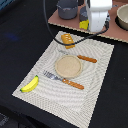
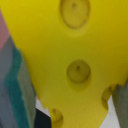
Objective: Interact with the objects in diverse but meaningful ways.
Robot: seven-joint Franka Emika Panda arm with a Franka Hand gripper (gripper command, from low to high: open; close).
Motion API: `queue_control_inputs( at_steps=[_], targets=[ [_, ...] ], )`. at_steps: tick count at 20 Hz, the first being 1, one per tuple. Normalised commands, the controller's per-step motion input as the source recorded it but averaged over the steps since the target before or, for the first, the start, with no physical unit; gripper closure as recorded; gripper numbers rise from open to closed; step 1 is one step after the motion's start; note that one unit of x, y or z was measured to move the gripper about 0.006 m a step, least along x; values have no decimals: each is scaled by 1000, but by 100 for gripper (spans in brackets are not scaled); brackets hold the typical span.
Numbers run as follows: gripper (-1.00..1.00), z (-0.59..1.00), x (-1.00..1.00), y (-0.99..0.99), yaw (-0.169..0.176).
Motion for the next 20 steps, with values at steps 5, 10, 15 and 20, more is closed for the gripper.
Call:
queue_control_inputs(
  at_steps=[5,10,15,20],
  targets=[
    [100,0,-434,801,49],
    [100,-9,-463,795,37],
    [100,-34,-356,767,28],
    [100,-18,-127,745,19]
  ],
)
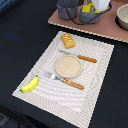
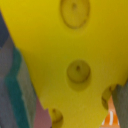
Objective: Interact with the objects in diverse but meaningful ways.
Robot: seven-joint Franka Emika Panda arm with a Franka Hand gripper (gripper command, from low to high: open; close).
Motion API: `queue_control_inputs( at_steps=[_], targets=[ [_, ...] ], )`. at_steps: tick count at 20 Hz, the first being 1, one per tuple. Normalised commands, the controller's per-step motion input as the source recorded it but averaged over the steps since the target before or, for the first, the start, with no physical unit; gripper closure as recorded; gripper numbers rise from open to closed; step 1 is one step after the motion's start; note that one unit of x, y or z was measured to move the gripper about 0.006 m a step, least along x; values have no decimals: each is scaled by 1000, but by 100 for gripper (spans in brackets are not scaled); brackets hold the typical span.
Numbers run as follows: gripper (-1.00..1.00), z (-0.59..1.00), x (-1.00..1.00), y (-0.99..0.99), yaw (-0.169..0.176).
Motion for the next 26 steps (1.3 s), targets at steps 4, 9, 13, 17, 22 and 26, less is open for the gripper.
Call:
queue_control_inputs(
  at_steps=[4,9,13,17,22,26],
  targets=[
    [100,-84,-18,476,8],
    [100,-62,226,207,0],
    [100,-69,249,120,0],
    [100,-110,142,88,0],
    [-100,-101,10,120,0],
    [-100,-25,0,146,0]
  ],
)
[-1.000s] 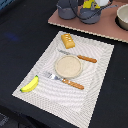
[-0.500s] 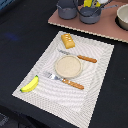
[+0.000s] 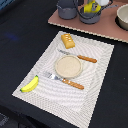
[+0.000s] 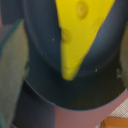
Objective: Interact with the objects in diverse but meaningful ways.
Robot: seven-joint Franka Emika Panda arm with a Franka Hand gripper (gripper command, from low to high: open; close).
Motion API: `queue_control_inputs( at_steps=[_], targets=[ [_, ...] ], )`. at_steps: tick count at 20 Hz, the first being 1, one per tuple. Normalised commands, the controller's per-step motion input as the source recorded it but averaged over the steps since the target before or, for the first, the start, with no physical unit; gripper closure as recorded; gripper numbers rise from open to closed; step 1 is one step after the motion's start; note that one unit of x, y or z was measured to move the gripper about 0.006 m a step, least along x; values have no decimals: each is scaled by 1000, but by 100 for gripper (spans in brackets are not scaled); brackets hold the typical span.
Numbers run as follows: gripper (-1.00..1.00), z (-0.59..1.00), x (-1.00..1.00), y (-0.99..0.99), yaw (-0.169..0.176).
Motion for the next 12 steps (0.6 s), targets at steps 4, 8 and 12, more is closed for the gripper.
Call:
queue_control_inputs(
  at_steps=[4,8,12],
  targets=[
    [-100,509,26,286,0],
    [-100,1000,-45,299,0],
    [-100,976,82,74,-20]
  ],
)
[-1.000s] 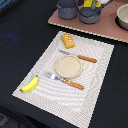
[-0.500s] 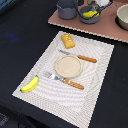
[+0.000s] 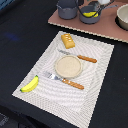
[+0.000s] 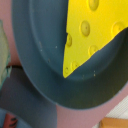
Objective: Interact with the objects in diverse but meaningful ways.
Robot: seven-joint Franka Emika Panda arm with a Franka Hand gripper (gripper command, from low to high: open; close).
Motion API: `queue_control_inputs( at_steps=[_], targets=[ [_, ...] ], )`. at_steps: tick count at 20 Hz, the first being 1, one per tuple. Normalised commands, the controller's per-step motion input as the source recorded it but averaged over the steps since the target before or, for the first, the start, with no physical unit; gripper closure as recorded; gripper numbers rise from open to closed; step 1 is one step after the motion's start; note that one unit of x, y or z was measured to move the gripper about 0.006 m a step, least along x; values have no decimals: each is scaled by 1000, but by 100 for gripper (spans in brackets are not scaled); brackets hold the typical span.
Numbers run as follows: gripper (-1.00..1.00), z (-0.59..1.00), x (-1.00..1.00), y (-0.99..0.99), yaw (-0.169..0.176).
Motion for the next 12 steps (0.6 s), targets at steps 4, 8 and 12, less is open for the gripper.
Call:
queue_control_inputs(
  at_steps=[4,8,12],
  targets=[
    [-100,538,354,-329,-60],
    [-100,188,344,-586,-69],
    [-100,-5,259,-719,-80]
  ],
)
